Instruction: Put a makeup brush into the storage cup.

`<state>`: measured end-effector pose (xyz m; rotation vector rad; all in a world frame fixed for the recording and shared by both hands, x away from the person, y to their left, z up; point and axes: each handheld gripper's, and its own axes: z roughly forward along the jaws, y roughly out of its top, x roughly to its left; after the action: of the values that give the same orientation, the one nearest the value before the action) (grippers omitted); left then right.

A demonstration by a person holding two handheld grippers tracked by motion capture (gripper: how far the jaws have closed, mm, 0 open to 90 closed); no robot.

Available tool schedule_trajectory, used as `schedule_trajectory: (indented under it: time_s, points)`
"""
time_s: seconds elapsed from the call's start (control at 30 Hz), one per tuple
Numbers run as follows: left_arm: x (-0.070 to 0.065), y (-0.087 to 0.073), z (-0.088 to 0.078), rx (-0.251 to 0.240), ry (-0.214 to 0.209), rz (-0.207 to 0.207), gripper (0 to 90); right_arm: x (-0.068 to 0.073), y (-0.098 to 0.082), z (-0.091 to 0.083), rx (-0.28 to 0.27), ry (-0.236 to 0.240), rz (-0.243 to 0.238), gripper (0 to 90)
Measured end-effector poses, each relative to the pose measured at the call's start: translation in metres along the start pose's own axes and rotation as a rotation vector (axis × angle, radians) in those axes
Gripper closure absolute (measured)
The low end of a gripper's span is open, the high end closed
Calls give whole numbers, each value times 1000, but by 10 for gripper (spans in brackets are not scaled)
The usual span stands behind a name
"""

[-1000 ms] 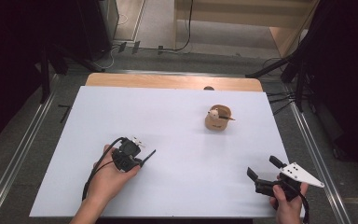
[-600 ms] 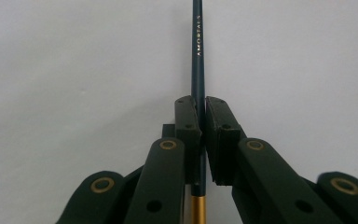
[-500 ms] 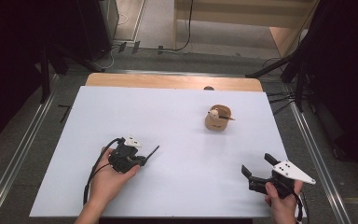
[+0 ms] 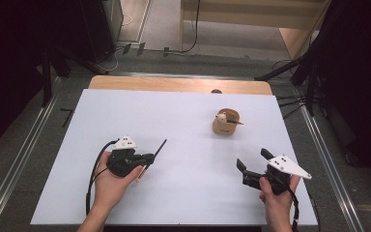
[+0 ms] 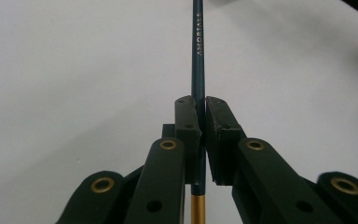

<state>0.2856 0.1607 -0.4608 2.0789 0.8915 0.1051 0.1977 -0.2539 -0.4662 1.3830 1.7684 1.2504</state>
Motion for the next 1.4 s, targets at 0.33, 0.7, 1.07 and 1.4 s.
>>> schedule_trajectory:
  time_s: [0.33, 0.7, 1.07, 1.4]
  points:
    - [0, 2, -5, -99, -25, -1, 847, 36, 31, 30, -17, 20, -67, 75]
    - [-12, 5, 0, -189, -73, 20, 848, 74, 52, 42, -57, 99, -39, 126]
    - [-31, 3, 10, -254, -130, 34, 848, 103, 46, 45, -15, 283, 134, 142]
    - [-47, 3, 14, -295, -152, 66, 847, 109, 39, 53, -17, 354, 254, 436]
